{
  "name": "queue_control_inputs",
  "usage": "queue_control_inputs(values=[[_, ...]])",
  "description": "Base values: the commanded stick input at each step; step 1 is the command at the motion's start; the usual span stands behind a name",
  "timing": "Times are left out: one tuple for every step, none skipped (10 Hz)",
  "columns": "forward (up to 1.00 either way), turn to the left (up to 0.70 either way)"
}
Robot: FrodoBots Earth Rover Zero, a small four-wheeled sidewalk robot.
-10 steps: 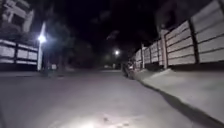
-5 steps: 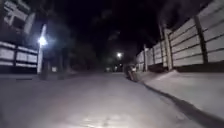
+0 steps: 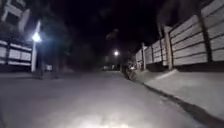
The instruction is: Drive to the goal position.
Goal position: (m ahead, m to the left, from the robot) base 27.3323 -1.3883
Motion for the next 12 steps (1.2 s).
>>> queue_control_inputs(values=[[0.70, -0.22], [0.70, -0.04], [0.70, 0.00], [0.70, 0.00], [0.70, 0.00], [0.70, 0.00], [0.70, 0.00], [0.70, 0.00], [0.70, 0.00], [0.70, 0.00], [0.70, 0.00], [0.70, 0.00]])
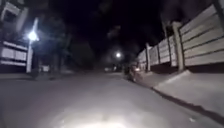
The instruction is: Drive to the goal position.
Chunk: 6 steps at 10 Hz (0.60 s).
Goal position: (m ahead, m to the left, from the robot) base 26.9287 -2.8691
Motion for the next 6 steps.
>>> queue_control_inputs(values=[[0.70, -0.11], [0.70, -0.33], [0.70, -0.24], [0.70, 0.00], [0.70, 0.00], [0.70, 0.00]])
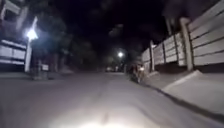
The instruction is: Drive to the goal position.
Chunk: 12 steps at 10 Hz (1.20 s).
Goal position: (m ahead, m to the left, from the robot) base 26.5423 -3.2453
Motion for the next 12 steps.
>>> queue_control_inputs(values=[[0.70, 0.00], [0.70, 0.00], [0.70, 0.00], [0.70, 0.00], [0.70, 0.00], [0.70, 0.00], [0.70, 0.00], [0.70, 0.00], [0.70, -0.07], [0.70, -0.29], [0.70, -0.35], [0.70, -0.35]])
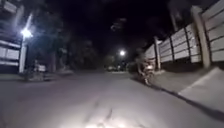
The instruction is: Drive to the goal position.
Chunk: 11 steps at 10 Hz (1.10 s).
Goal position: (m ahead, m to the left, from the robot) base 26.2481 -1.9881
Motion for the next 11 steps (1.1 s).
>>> queue_control_inputs(values=[[0.70, -0.35], [0.70, -0.35], [0.70, -0.35], [0.70, -0.33], [0.70, -0.26], [0.70, -0.10], [0.70, 0.00], [0.70, 0.00], [0.70, 0.00], [0.70, 0.00], [0.70, 0.00]])
